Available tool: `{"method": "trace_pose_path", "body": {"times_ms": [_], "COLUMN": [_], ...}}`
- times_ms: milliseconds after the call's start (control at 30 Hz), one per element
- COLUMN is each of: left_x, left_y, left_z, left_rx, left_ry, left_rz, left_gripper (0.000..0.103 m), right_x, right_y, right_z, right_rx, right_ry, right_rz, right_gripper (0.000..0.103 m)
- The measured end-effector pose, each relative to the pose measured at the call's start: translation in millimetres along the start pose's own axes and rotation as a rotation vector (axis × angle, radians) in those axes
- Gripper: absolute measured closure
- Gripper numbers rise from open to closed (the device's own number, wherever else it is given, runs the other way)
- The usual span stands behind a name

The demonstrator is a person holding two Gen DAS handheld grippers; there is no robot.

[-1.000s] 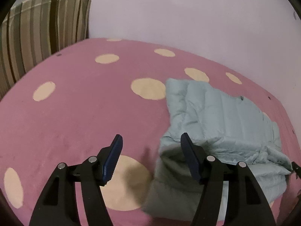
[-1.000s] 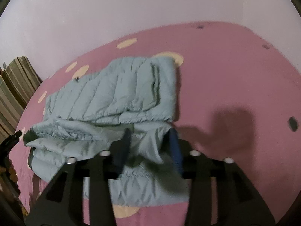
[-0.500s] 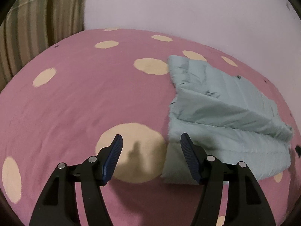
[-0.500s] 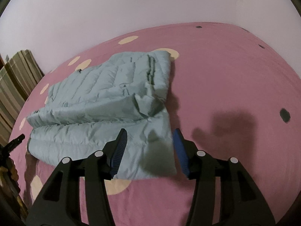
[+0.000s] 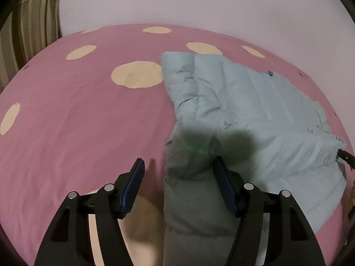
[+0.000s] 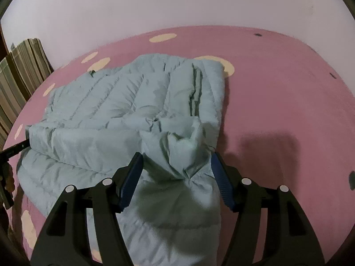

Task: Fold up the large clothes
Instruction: 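Carry the hem over the jacket with both tools and release it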

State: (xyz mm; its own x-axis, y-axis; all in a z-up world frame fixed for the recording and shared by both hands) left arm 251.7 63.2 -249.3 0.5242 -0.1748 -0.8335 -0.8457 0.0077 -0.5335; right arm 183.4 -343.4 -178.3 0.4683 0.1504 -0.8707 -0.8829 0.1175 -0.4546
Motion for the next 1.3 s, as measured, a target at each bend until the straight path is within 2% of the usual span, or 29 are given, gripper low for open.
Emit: {"method": "trace_pose_path", "body": {"times_ms": [67,100,200,333,433,633,767,867,1100,1300], "left_x": [3.5,5.0,7.5,4.1,-9.1,-60.7,-95.3,-104.9,-76.0,-37.2], "left_y": [-2.0,-2.4,-2.4,-1.7,-2.3,-11.8,-32.6,-55.3,-125.1,-178.4], "left_z": [-3.0,-5.3,-12.4,-18.0,-23.0,-32.2,-39.2,-41.2,-43.0,-43.7], "left_rx": [0.016,0.022,0.059,0.087,0.109,0.133,0.128,0.110,0.090,0.099], "left_ry": [0.020,0.032,0.039,0.022,-0.004,-0.049,-0.064,-0.095,-0.206,-0.303], "left_rz": [0.004,0.008,0.014,-0.002,-0.052,-0.170,-0.253,-0.295,-0.290,-0.272], "left_gripper": [0.050,0.056,0.071,0.096,0.100,0.100,0.100,0.100,0.101,0.101], "right_x": [8.2,11.0,19.4,14.5,4.0,-41.9,-72.2,-80.9,-65.4,-23.6], "right_y": [0.1,1.1,5.0,8.1,10.4,7.8,-11.9,-36.3,-105.7,-163.6], "right_z": [-0.2,0.1,1.0,4.5,7.7,11.4,13.6,13.4,16.8,10.7], "right_rx": [-0.009,-0.011,-0.015,-0.025,-0.035,-0.032,-0.042,-0.044,-0.041,-0.022], "right_ry": [0.009,0.009,0.008,0.015,0.028,0.027,0.035,0.040,0.054,0.077], "right_rz": [0.016,0.025,0.050,0.035,0.008,-0.090,-0.165,-0.205,-0.247,-0.234], "right_gripper": [0.053,0.064,0.082,0.097,0.099,0.099,0.099,0.099,0.099,0.099]}}
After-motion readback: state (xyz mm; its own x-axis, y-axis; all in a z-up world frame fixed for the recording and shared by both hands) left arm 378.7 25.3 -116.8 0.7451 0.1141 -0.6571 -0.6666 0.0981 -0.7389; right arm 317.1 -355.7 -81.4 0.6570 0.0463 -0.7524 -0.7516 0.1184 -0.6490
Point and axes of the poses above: each gripper's, at about its wrist camera, not at the fingertips, and x roughly the way its jaws point, z to its left, y to its underside, the point moved 8 cm from there along x, roughly the way its jaws point, and after that the axes turned 5 degrees about z, right-handed, at the moved point
